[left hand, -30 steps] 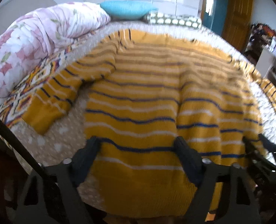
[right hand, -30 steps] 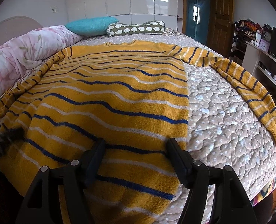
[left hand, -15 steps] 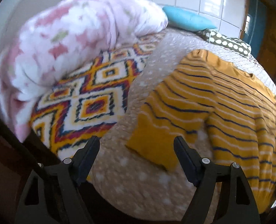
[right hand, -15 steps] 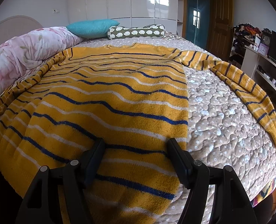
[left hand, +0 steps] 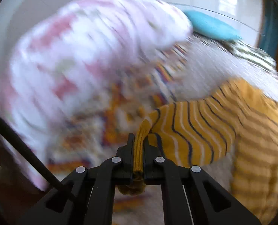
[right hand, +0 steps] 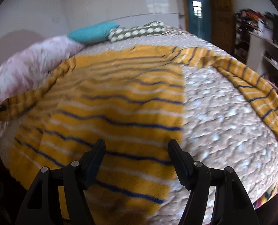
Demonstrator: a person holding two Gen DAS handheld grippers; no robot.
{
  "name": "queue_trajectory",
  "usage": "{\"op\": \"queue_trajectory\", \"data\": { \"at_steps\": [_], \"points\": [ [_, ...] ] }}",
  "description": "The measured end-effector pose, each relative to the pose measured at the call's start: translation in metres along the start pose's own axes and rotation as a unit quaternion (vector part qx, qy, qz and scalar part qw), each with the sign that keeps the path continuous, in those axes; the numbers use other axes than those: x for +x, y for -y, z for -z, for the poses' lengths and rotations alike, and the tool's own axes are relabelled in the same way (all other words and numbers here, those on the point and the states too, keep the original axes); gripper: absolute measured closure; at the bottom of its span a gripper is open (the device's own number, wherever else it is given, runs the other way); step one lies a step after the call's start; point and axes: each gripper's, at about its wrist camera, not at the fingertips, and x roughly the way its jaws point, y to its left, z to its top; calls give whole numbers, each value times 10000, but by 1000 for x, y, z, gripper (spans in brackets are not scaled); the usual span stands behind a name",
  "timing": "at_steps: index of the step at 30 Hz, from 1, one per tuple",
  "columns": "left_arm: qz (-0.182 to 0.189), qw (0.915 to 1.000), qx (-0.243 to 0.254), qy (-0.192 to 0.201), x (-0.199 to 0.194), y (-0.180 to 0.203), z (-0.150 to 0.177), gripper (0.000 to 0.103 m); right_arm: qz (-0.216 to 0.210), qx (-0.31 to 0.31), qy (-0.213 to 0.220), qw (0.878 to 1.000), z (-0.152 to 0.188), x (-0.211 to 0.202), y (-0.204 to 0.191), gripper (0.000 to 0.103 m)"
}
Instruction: Fold small clothes
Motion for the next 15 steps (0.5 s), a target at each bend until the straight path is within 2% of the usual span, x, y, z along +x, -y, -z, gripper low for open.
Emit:
{"op": "queue_trajectory", "data": {
  "at_steps": [2, 4, 6, 7, 8, 9, 11, 13, 15],
  "points": [
    [-258, 9996, -56, 120, -5, -5, -28, 97, 91, 76, 139, 9998, -5, -5, 8, 31],
    [-233, 9995, -123, 179, -12, 2, -51, 97, 152, 189, 229, 9994, -9, -7, 17, 31],
    [-55, 9997, -89, 208, -25, 21, -65, 97, 104, 356, 217, 9991, -12, -7, 27, 31],
    [194, 9996, -91, 160, -29, 32, -71, 97, 66, 437, 200, 9988, -13, -7, 31, 31],
    [601, 9982, -59, 46, -35, 54, -74, 97, 28, 513, 190, 9985, -13, -7, 36, 31],
    [818, 9966, 12, -15, -40, 74, -77, 97, 8, 554, 197, 9983, -14, -7, 39, 31],
    [1304, 9908, 349, -38, -55, 127, -79, 97, -25, 632, 256, 9977, -16, -8, 45, 31],
    [1736, 9826, 648, -94, -68, 179, -75, 97, -57, 697, 322, 9970, -17, -10, 49, 31],
    [2294, 9682, 980, -215, -82, 246, -70, 97, -92, 743, 346, 9966, -15, -10, 53, 31]
  ]
}}
